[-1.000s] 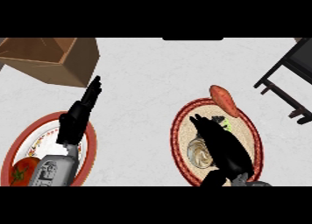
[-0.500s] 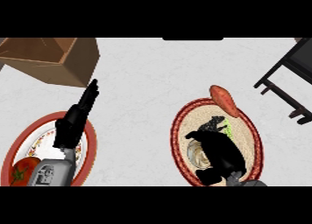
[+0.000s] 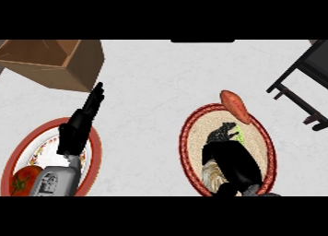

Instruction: Pick the cupcake from the placemat and place it in the tiered shelf

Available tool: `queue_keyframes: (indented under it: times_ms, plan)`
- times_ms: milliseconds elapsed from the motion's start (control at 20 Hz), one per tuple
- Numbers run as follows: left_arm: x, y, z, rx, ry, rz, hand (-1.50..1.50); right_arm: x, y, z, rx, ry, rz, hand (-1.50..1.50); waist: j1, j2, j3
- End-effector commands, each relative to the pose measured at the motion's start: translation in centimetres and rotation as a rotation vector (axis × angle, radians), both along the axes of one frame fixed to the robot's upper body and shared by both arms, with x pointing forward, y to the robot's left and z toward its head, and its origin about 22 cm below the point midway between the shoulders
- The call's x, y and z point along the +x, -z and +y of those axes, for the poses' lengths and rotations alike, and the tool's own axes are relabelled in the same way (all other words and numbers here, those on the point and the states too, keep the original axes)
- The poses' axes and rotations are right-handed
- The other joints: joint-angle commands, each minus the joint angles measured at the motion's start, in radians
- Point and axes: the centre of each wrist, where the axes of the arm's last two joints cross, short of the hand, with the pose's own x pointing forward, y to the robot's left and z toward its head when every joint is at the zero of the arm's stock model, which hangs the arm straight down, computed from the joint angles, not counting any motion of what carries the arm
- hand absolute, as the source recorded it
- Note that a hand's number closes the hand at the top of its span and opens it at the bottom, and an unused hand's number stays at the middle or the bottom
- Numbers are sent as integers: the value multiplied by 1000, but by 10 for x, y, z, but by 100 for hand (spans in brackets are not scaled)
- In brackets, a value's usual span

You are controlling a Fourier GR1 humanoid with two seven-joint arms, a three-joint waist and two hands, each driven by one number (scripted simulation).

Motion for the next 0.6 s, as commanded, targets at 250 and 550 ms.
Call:
queue_keyframes:
  times_ms: [250,550]
  plan:
    - [0,2,13,-1,-40,12,0,-41,-26,-112,48,-230,-27,150,-48,-7,2]
    - [-9,2,16,7,-62,-11,0,-56,-57,-201,253,-296,-79,150,-64,-10,4]
